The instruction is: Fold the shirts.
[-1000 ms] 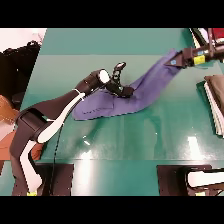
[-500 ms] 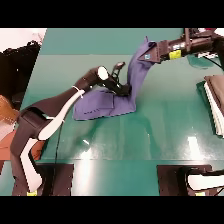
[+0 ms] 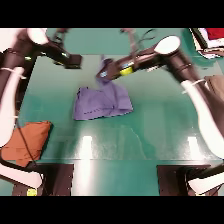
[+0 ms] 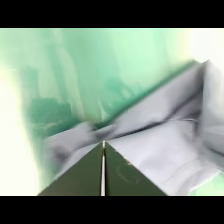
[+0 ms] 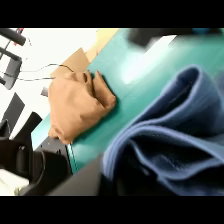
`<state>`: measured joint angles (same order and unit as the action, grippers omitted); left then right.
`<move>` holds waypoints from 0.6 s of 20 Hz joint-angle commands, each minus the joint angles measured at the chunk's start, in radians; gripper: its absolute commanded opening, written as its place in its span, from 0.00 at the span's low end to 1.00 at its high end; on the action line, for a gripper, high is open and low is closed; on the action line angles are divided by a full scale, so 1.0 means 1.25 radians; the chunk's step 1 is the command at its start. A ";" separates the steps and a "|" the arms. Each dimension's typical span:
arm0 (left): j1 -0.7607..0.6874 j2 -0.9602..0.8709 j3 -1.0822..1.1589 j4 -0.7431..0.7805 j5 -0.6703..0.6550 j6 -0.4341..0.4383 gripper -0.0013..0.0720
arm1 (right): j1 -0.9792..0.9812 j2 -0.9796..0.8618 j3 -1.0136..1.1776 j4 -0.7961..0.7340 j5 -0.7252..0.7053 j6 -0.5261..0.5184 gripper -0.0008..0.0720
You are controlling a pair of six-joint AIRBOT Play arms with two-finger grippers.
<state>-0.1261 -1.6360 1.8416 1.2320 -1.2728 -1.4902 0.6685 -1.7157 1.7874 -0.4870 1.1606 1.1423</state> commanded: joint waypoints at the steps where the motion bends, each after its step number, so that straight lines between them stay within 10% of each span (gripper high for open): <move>1: 0.102 0.082 0.001 0.020 -0.037 0.008 0.04 | 0.119 -0.079 0.001 -0.003 -0.183 -0.021 0.50; 12: 0.127 0.122 0.001 -0.039 -0.063 0.027 0.04 | -0.150 0.063 -0.211 -0.282 -0.041 0.074 0.47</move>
<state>0.0280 -1.4891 1.8420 1.2152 -1.3491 -1.4597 0.5999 -1.7077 1.6402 -0.7525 1.0908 1.2034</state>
